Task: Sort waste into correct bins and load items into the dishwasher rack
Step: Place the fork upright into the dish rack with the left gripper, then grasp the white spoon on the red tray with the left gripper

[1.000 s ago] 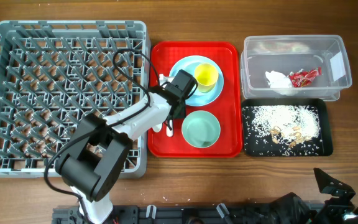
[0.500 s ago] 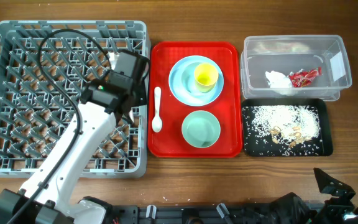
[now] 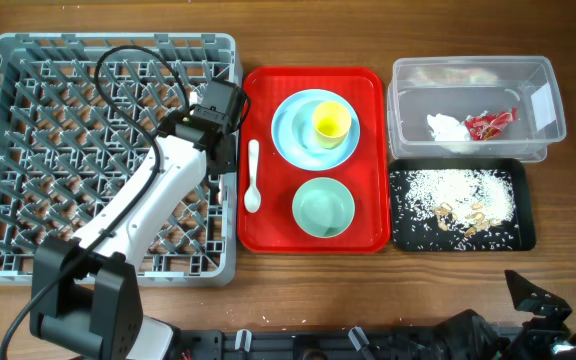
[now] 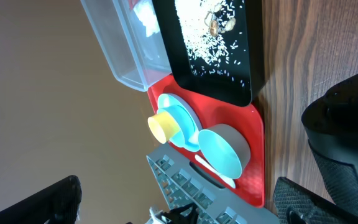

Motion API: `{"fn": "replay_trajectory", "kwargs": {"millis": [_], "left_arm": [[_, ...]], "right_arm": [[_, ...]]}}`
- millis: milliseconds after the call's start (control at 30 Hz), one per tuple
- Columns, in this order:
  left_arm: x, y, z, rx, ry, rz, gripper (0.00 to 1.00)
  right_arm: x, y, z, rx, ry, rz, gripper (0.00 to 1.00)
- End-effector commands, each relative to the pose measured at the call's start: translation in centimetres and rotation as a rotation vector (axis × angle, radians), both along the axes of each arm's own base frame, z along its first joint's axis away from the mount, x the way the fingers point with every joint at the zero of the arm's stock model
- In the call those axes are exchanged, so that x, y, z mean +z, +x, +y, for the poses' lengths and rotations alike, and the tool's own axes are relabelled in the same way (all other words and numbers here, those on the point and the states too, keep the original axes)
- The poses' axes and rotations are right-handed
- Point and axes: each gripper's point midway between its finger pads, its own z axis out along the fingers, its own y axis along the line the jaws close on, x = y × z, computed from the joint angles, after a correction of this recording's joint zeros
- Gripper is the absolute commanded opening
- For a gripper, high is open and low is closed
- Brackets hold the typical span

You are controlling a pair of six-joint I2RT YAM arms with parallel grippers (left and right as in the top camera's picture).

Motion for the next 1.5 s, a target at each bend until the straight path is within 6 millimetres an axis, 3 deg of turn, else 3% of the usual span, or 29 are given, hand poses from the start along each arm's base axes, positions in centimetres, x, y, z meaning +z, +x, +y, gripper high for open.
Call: {"fn": "replay_trajectory", "kwargs": {"millis": [0, 67, 200, 300, 433, 533, 633, 733, 833, 1100, 1400, 1467], "left_arm": [[1.8, 0.6, 0.8, 0.013, 0.041, -0.067, 0.34], [3.7, 0.1, -1.0, 0.009, -0.061, -0.117, 0.34], [5.5, -1.6, -7.7, -0.115, -0.346, -0.107, 0.33], [4.3, -2.9, -10.9, -0.159, -0.361, -0.07, 0.34], [0.9, -3.4, -13.2, -0.152, -0.302, -0.022, 0.33], [-2.0, -2.8, -12.0, -0.069, -0.167, -0.023, 0.2], [-3.9, -2.6, -11.4, -0.034, -0.114, -0.005, 0.15], [-5.4, -2.2, -10.7, -0.026, -0.05, 0.002, 0.22], [-7.0, -2.1, -10.4, -0.023, -0.011, 0.017, 0.22], [-7.5, -1.8, -9.8, -0.018, 0.027, 0.007, 0.23], [-10.1, -2.1, -9.2, -0.018, 0.085, 0.054, 0.24], [-10.3, -2.1, -9.5, -0.02, 0.078, 0.056, 0.2]], "right_arm": [[-0.1, 0.1, 0.0, -0.005, 0.003, 0.009, 1.0], [-0.1, 0.1, 0.0, -0.005, 0.003, 0.009, 1.0], [-0.1, 0.1, 0.0, -0.005, 0.003, 0.009, 1.0], [-0.1, 0.1, 0.0, -0.005, 0.003, 0.009, 1.0], [-0.1, 0.1, 0.0, -0.005, 0.003, 0.009, 1.0], [-0.1, 0.1, 0.0, -0.005, 0.003, 0.009, 1.0], [-0.1, 0.1, 0.0, -0.006, 0.003, 0.009, 1.0], [-0.1, 0.1, 0.0, -0.005, 0.003, 0.009, 1.0], [-0.1, 0.1, 0.0, -0.005, 0.003, 0.009, 1.0], [-0.1, 0.1, 0.0, -0.005, 0.003, 0.009, 1.0], [-0.1, 0.1, 0.0, -0.005, 0.003, 0.009, 1.0], [-0.1, 0.1, 0.0, -0.005, 0.003, 0.009, 1.0]]}}
